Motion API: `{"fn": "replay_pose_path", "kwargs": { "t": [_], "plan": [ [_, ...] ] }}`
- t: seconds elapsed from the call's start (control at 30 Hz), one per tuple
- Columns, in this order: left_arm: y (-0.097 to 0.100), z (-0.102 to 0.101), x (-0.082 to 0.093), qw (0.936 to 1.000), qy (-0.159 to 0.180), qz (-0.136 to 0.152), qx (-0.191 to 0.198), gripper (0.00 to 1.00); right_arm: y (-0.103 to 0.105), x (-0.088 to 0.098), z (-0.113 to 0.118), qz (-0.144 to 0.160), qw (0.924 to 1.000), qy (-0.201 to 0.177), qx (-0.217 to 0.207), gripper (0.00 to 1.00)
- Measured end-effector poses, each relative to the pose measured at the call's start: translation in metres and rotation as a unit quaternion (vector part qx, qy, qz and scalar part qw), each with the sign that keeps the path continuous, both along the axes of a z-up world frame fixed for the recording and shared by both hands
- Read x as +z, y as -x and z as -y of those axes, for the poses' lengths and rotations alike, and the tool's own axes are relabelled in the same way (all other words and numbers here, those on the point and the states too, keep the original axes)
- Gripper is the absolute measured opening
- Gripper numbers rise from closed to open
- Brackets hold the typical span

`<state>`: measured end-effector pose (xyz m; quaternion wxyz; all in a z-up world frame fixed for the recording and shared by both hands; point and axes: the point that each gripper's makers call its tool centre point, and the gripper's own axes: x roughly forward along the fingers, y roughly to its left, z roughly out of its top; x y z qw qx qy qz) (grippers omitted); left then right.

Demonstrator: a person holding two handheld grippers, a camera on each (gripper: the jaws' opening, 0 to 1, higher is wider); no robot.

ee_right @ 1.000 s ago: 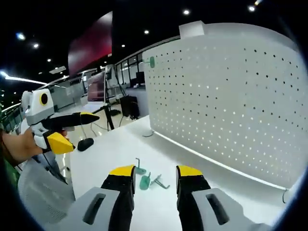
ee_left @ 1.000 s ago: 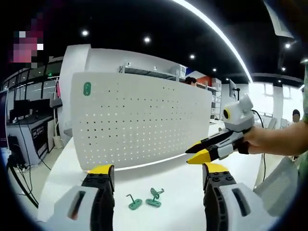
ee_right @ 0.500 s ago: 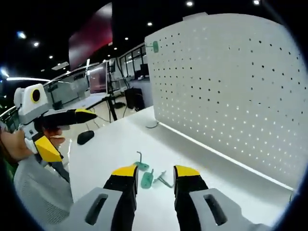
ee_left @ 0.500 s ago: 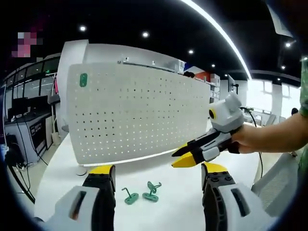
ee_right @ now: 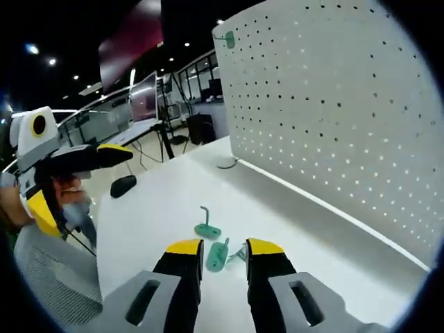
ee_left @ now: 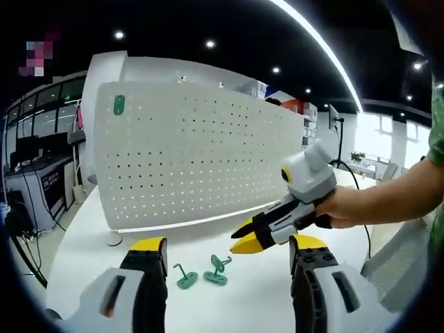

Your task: Insert the hook assembly into the mounting plate slot until the hook locks in place.

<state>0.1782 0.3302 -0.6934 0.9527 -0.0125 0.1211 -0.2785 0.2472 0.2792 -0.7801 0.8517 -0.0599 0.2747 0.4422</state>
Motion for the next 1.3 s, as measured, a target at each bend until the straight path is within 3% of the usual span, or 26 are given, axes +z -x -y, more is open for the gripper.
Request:
{"fn": "replay_pose_path", "kwargs": {
  "t": [0.67, 1.3],
  "plan": [
    [-0.001, 0.001, -0.009, 0.9999, -0.004, -0.015, -0.007, 0.72, 0.002, -0.035, -0.017, -0.037, 0.9990, 0.015, 0.022, 0.19],
    [0.001, 0.001, -0.010, 0.9998, -0.006, -0.017, -0.009, 0.71, 0.011, -0.040, -0.030, -0.053, 0.9978, 0.008, 0.039, 0.16]
  ]
}}
